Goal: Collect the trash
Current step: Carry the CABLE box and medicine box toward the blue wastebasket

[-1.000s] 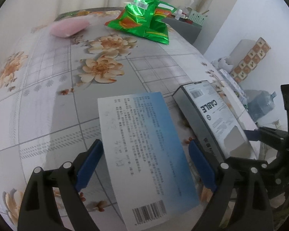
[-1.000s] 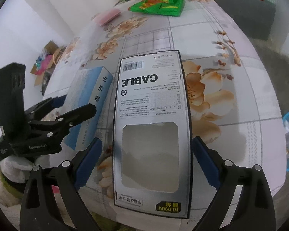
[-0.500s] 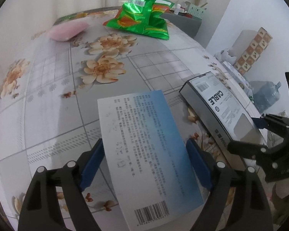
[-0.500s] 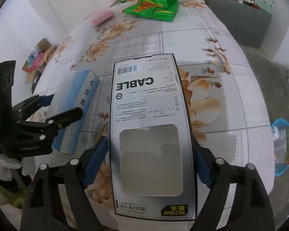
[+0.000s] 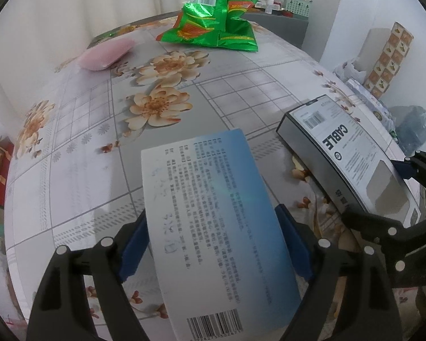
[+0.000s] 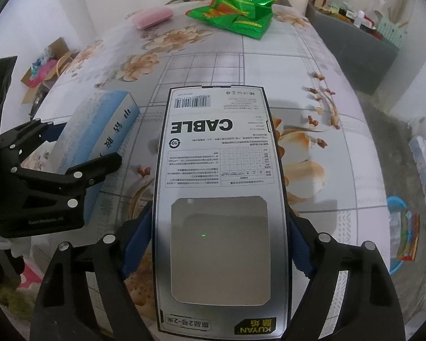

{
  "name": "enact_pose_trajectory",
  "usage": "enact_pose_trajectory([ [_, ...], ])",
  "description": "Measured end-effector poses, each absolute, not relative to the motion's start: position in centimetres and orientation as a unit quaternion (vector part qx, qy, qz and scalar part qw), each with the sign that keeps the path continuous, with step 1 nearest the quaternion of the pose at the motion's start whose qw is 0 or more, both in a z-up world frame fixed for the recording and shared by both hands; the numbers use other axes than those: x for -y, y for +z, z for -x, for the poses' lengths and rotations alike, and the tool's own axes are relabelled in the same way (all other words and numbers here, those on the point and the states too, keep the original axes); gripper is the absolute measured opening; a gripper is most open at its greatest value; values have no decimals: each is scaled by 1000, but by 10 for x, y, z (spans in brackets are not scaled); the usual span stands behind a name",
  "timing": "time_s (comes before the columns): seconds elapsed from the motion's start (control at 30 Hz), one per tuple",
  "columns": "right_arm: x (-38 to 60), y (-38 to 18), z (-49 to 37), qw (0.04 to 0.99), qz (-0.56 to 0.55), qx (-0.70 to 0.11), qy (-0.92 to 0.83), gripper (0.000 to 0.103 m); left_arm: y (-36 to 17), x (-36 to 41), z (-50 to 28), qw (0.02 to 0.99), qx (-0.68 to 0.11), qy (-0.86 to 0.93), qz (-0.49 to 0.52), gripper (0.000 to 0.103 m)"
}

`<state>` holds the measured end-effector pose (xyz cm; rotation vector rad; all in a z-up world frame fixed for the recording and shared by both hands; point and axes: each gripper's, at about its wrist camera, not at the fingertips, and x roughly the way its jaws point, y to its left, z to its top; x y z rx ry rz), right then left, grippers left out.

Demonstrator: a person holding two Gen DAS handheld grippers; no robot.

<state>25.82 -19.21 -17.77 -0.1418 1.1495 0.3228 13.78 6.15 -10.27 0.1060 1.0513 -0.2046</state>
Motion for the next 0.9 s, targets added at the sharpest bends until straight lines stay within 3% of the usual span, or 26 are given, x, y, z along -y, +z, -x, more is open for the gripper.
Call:
enact_pose_trajectory([
  [0.9, 207, -162, -259, 835, 32, -530, 145, 77, -82, -56, -130, 877, -468, -81, -74, 78],
])
